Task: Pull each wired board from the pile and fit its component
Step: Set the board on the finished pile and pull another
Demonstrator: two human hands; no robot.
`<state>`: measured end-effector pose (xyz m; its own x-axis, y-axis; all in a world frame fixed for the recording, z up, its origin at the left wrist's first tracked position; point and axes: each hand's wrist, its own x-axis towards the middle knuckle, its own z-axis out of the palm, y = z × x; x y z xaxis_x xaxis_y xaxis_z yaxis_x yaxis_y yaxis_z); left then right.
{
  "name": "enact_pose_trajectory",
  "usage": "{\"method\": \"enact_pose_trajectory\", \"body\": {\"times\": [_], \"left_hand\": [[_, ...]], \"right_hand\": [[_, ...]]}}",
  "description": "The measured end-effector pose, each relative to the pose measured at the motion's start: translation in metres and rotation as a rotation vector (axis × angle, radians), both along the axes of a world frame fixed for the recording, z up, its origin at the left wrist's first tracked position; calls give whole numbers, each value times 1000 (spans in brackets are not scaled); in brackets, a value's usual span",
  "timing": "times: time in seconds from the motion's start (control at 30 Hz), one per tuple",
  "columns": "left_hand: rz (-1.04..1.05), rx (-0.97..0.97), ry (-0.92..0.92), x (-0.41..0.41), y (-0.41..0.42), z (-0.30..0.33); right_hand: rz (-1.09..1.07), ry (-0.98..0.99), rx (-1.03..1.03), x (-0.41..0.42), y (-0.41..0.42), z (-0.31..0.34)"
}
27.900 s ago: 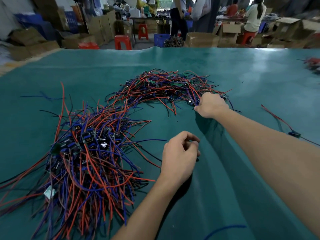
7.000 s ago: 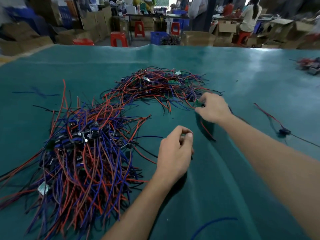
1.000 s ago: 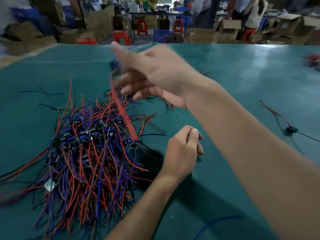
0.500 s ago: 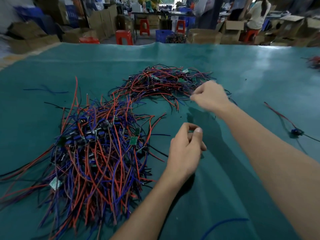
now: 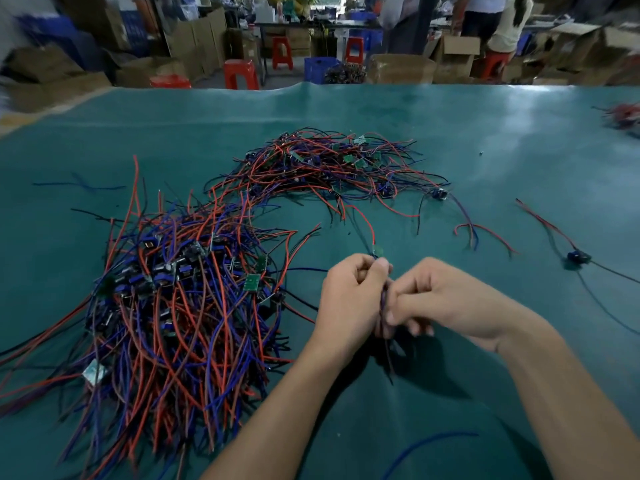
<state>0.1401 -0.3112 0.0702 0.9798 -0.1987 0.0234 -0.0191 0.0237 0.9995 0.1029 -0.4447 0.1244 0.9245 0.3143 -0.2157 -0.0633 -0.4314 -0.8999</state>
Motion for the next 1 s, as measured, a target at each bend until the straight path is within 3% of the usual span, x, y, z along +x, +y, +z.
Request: {"method": "enact_pose_trajectory", "body": {"times": [0.1,0.2,0.27,0.43,0.6,0.67,0.77,0.9,1.0], "left_hand": [[-4,10,-11,1,0,-2],[0,-3,-5,0,0,-3],[-34,14,-39,-1,-1,-4],[-93,88,-149,-4,-1,-7],[-56,89,-129,-2,-2,-7],[-44,96,-127,-2,-2,-7],[-44,95,-99,-2,-2,-6],[-60,103,-108,-3,-3,-4],[-79,106,-104,-5,-3,-2]], "right_hand": [[14,14,40,2,-9,-5],[-351,-146,11,11,-18,-15],[-553,-208,109,18,-18,-22],[-589,-331,15,19,-11,-27],[-602,-161,454,21,-13,-21],[-601,-95,531,19,-13,-20],[-622,-104,499,19,-14,-21],[-746,-308,252,24,-27,-25],[-878,-393,261,25,-40,-25]]}}
